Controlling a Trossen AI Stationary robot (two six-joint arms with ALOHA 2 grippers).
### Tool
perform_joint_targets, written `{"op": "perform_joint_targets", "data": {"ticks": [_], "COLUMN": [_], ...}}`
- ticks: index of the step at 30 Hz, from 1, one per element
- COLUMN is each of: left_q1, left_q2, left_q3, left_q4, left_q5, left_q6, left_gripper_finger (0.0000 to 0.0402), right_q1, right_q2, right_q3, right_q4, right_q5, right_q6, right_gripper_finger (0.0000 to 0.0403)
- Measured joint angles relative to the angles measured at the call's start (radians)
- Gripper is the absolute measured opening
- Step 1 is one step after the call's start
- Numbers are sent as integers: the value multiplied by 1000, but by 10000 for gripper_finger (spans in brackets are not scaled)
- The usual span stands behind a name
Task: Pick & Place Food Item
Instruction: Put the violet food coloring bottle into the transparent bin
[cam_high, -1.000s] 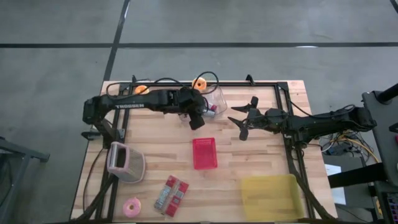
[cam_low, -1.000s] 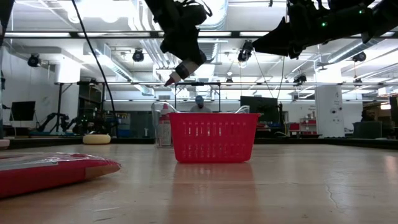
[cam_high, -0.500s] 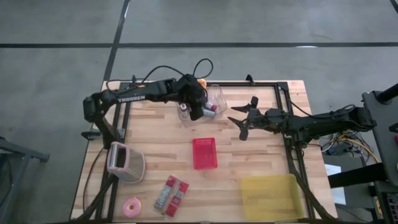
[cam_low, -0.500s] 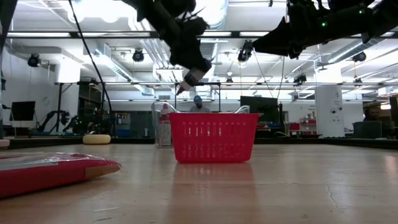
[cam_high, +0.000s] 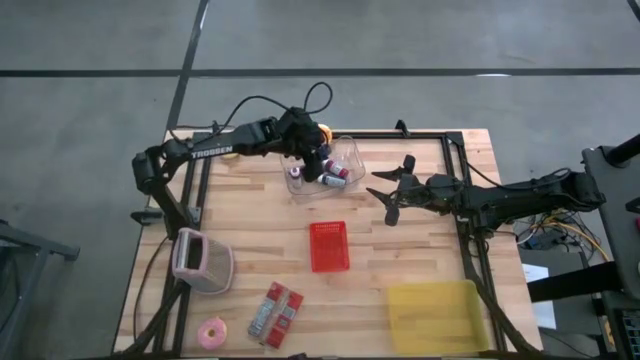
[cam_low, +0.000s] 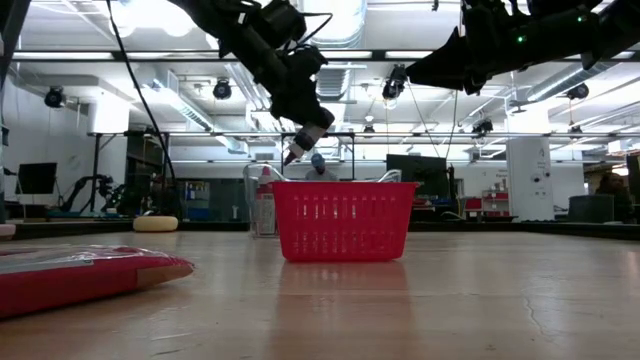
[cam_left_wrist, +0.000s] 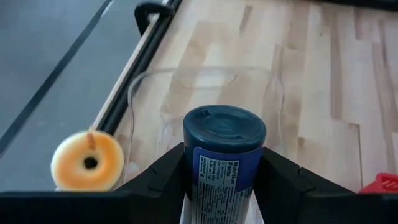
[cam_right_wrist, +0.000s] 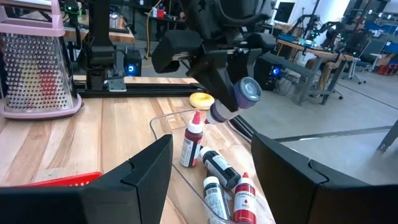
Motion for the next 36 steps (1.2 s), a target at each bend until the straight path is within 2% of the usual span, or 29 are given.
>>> {"op": "perform_joint_targets", "data": {"ticks": [7,14,22,36], "left_q1": [7,50,126,171], "left_q2": [8,94,181,229], "left_q3": [0,2,2,3], "left_q4": [59,110,130,132], "left_q5": [-1,7,151,160], "left_q6": [4,4,-8,-18], "left_gripper_finger": [159,159,159,159], "right_q1": [0,0,0,0], "right_q2": [0,0,0,0], "right_q3": [0,0,0,0], "right_q4": [0,0,0,0], "right_q5": [0,0,0,0], "right_q6": [-2,0,-1,-2], "right_gripper_finger": [215,215,215,215]}}
